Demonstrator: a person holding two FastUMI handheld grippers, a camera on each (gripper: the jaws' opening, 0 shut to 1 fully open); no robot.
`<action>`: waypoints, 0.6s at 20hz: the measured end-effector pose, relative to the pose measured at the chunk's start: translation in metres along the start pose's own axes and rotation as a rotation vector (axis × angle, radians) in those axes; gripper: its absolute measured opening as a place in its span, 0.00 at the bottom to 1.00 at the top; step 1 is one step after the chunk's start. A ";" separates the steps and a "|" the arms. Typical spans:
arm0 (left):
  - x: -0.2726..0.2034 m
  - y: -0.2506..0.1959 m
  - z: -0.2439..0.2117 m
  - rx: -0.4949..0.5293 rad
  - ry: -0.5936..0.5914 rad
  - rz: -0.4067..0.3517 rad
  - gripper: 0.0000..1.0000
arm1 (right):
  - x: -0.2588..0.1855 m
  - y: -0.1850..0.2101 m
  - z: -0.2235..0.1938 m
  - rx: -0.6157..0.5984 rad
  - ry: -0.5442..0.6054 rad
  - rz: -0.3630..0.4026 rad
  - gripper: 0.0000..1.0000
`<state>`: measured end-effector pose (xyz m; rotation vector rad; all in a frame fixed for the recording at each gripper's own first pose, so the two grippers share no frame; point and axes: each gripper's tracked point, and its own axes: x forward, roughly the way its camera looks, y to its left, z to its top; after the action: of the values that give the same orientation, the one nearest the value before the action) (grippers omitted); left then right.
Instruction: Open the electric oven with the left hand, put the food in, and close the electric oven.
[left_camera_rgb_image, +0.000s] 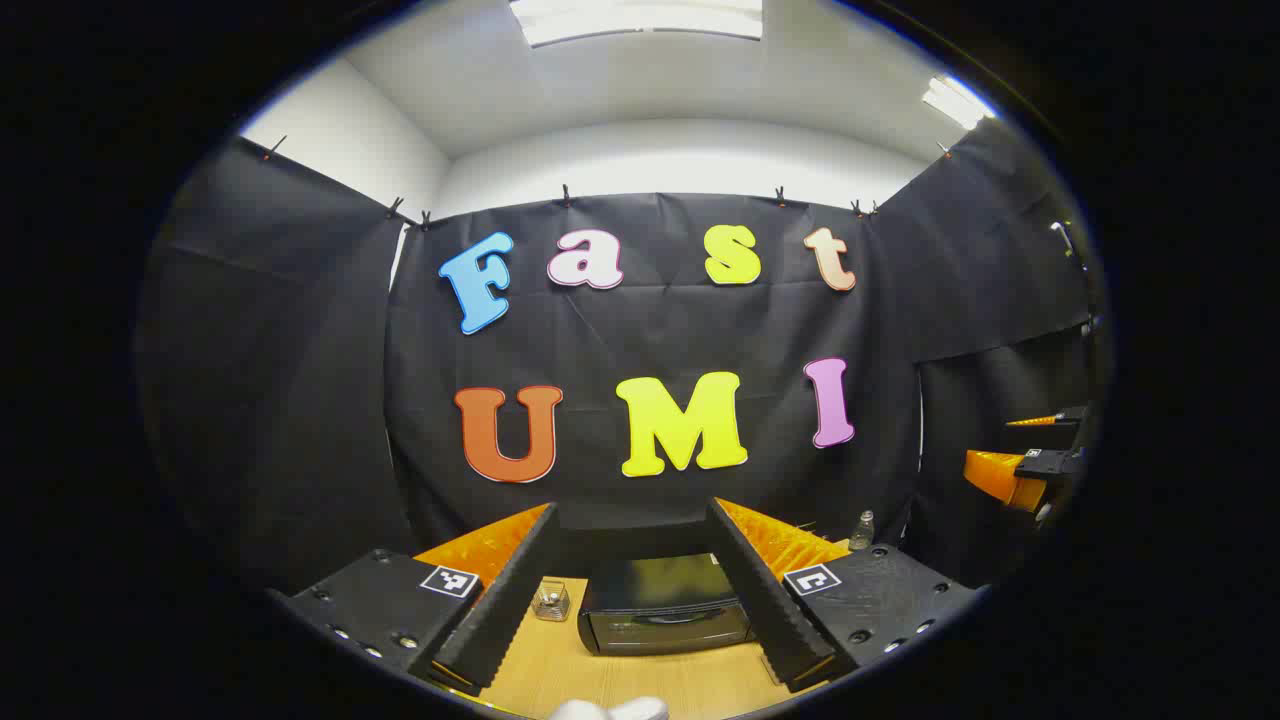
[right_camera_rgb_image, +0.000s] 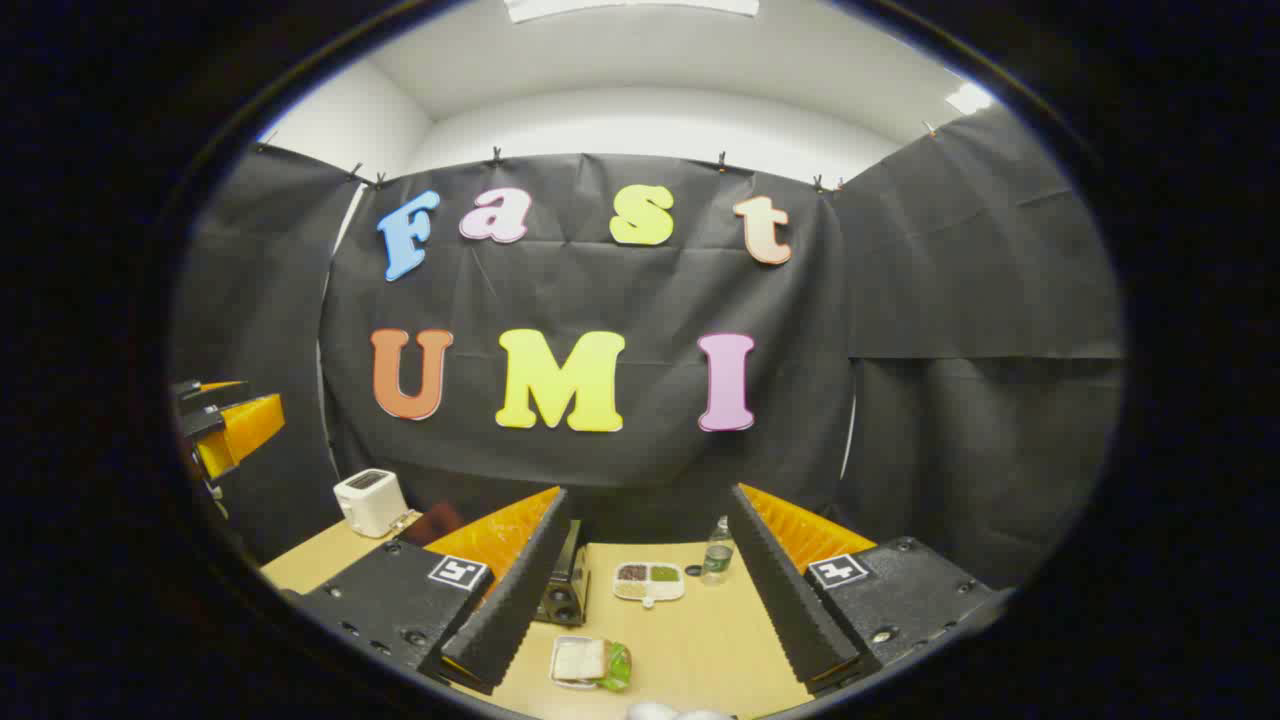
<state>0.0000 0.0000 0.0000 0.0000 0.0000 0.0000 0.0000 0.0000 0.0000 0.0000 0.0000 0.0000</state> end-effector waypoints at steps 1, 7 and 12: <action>0.000 0.002 0.001 0.008 0.000 0.006 0.95 | -0.002 -0.001 0.002 0.000 -0.002 -0.006 0.96; -0.003 0.003 -0.001 0.005 0.016 0.033 0.95 | 0.002 0.006 0.001 0.000 0.006 0.039 0.96; -0.005 0.006 -0.001 0.017 0.016 0.052 0.95 | 0.006 0.015 0.005 0.032 -0.006 0.071 0.97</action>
<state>-0.0048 0.0057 -0.0010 0.0172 0.0164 0.0520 0.0064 0.0154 0.0053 0.0319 -0.0065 0.0707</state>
